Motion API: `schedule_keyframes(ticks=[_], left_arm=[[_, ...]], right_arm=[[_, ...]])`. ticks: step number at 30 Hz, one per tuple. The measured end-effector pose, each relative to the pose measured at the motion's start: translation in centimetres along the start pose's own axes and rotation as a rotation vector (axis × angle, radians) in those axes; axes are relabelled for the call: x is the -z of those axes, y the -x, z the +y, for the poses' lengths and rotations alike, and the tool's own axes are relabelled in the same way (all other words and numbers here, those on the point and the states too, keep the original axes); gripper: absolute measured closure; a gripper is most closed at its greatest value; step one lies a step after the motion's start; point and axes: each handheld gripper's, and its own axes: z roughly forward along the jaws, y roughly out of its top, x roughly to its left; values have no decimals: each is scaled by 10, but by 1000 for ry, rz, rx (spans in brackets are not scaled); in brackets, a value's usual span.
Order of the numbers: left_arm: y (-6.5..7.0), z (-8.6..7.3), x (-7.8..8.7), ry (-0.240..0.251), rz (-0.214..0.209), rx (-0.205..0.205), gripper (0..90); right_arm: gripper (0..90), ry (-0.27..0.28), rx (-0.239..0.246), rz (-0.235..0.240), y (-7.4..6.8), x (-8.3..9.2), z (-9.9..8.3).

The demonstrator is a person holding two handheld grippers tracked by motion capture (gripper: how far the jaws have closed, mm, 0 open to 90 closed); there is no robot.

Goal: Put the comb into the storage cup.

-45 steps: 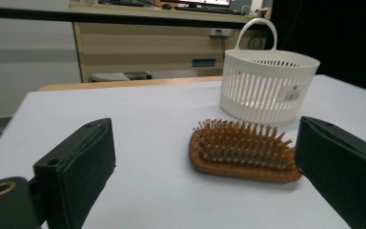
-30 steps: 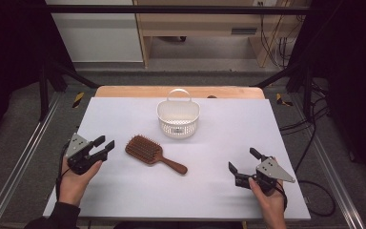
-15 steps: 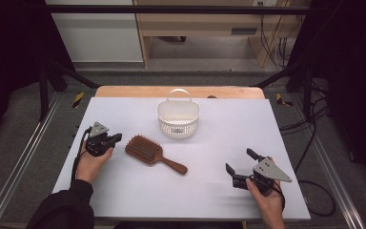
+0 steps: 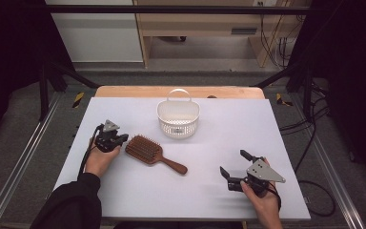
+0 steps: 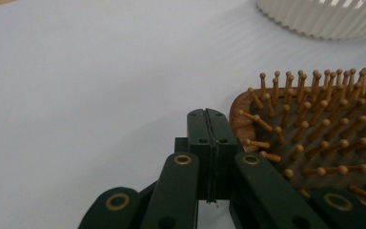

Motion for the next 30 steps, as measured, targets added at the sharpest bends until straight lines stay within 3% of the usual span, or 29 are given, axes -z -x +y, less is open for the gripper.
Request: schedule_keyframes(ticks=[7, 8, 10, 15, 16, 19, 22, 26, 30], left_arm=[[2, -2, -6, -25, -14, -11, 898], [5, -2, -8, -38, -9, -35, 898], [5, -2, -8, -38, -7, -40, 899], [4, -3, -8, -39, -17, -19, 899], [4, -3, -9, -35, -35, 2, 899], [5, -2, -9, -32, -42, 0, 899], [12, -1, -11, -33, -60, -12, 899], [19, 0, -12, -32, -82, -28, 899], [38, 1, -13, -34, -126, -47, 899]], right_arm=[[66, 2, 0, 4, 0, 0, 0], [66, 2, -2, 4, 0, 0, 1], [65, 1, -2, 5, -1, 0, 1], [59, -9, -16, 17, -3, 0, 2], [53, -24, -22, 31, -5, 0, 4], [49, -39, -23, 49, -8, -1, 5], [48, -61, -15, 69, -13, -1, 7], [60, -90, -15, 51, -15, -3, 7], [82, -130, -48, 66, -21, -6, 10]])
